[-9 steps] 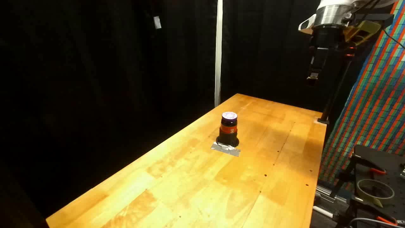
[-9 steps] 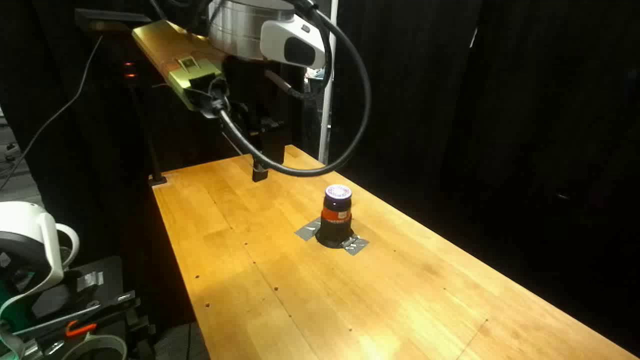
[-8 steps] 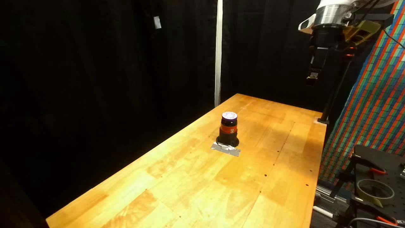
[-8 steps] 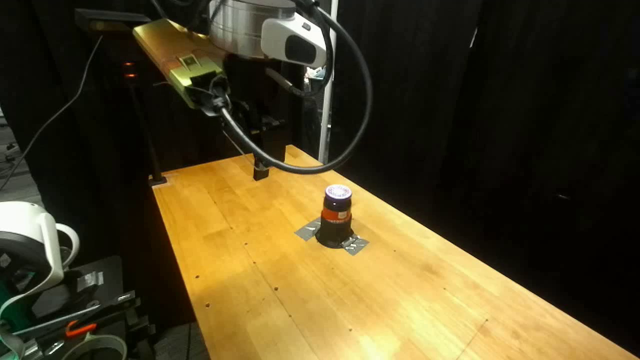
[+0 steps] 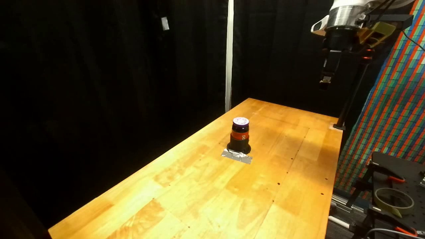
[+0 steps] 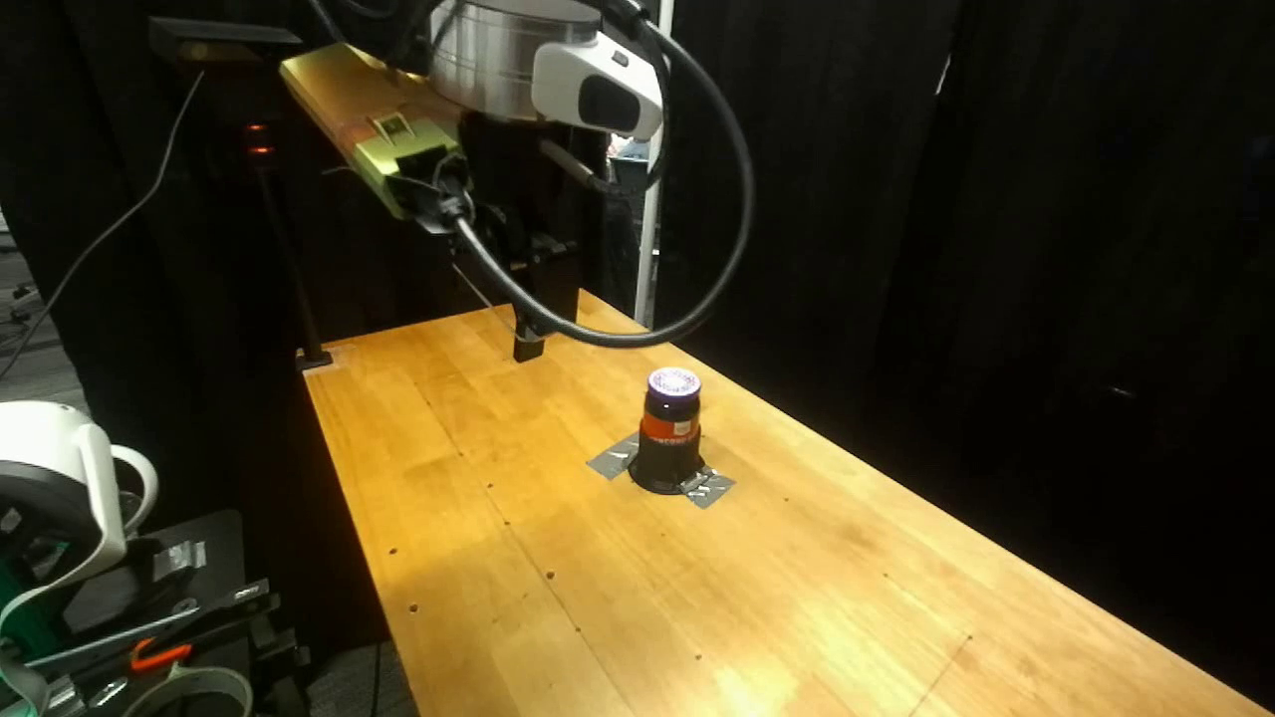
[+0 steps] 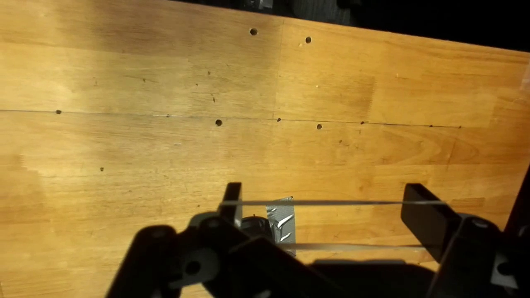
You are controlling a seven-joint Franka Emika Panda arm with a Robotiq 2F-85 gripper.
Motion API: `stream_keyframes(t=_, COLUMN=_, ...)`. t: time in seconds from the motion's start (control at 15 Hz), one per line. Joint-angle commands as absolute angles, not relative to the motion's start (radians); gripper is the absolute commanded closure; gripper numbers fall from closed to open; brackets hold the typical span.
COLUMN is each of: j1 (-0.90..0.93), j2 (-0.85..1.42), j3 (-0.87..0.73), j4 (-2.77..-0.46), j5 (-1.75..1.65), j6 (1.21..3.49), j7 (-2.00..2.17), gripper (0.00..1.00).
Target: Put the rubber band around the brown cup
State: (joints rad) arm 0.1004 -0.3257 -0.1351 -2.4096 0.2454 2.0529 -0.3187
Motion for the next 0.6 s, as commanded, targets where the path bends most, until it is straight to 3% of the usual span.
stream_keyframes(t=0.0, j1=0.086, j2=-0.135, j3=-0.106, j4=-2.241, j5=0.242, j6=2.071, j7=-0.325, gripper=0.00)
stream_keyframes(t=0.53, j1=0.065, j2=0.317, j3=-0.016, j4=-1.792, j5=0.120, j6=2.028, j7=-0.210, gripper=0.00)
